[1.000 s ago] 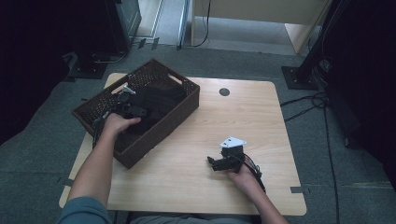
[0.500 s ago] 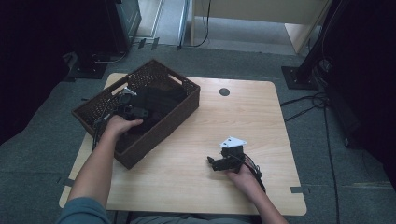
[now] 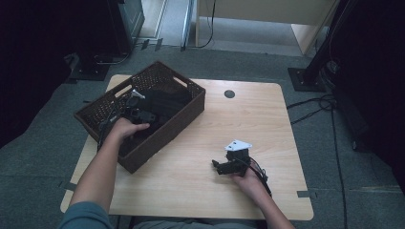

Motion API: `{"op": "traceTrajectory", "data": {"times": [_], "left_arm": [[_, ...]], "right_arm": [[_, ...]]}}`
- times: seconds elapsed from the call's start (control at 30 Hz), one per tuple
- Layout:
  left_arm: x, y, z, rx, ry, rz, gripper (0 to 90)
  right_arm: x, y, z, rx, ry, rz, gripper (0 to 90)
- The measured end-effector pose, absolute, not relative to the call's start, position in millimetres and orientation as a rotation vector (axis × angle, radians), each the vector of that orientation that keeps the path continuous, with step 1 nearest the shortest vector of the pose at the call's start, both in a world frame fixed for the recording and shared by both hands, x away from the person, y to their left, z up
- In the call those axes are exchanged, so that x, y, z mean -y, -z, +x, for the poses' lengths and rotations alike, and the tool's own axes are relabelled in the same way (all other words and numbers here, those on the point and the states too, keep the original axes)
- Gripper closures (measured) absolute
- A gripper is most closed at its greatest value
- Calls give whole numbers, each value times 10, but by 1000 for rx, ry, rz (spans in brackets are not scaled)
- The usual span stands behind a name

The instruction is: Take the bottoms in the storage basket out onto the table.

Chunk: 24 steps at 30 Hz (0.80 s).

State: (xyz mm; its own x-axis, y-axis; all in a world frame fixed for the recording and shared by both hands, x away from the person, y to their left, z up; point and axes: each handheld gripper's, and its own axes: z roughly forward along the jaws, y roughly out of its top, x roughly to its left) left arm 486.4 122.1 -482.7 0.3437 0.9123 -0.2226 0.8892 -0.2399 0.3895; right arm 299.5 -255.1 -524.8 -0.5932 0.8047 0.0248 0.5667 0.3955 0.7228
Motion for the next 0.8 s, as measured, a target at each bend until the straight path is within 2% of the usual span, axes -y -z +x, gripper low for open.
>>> {"op": "traceTrajectory", "data": {"times": [0.03,0.07,0.1,0.17,0.3,0.5,0.53,0.57,0.6,0.67,0.7,0.77,0.8], "left_arm": [[-1221,4827,4864,-1575,-69,2166,9],[-1182,4756,4857,-1494,-88,2192,64],[-1176,4743,4852,-1470,-73,2175,76],[-1188,4780,4864,-1485,-32,2165,74],[-1182,4845,4886,-1485,-47,2162,0],[-1044,4870,4936,-1481,-152,2208,10],[-1035,4868,4934,-1473,-164,2220,60],[-1025,4861,4926,-1467,-177,2225,60],[-1042,4825,4891,-1446,-169,2207,155],[-1053,4804,4863,-1411,-154,2197,425],[-1053,4805,4849,-1407,-93,2177,425],[-1060,4813,4831,-1402,-47,2156,544],[-1078,4801,4852,-1415,18,2146,574]], "right_arm": [[2551,5248,2995,-2329,-1013,1192,54],[2551,5248,2995,-2329,-1013,1192,53],[2551,5248,2995,-2329,-1014,1193,53],[2551,5248,2995,-2329,-1013,1192,53],[2548,5247,2999,-2331,-1012,1191,53],[2547,5247,3005,-2333,-1013,1185,53],[2547,5247,3007,-2335,-1013,1184,53],[2547,5247,3007,-2335,-1013,1184,53],[2547,5247,3007,-2335,-1013,1183,53],[2547,5246,3007,-2336,-1012,1183,53],[2546,5247,3009,-2336,-1011,1182,53],[2541,5248,3014,-2337,-1013,1181,53],[2541,5248,3014,-2336,-1013,1181,53]]}}
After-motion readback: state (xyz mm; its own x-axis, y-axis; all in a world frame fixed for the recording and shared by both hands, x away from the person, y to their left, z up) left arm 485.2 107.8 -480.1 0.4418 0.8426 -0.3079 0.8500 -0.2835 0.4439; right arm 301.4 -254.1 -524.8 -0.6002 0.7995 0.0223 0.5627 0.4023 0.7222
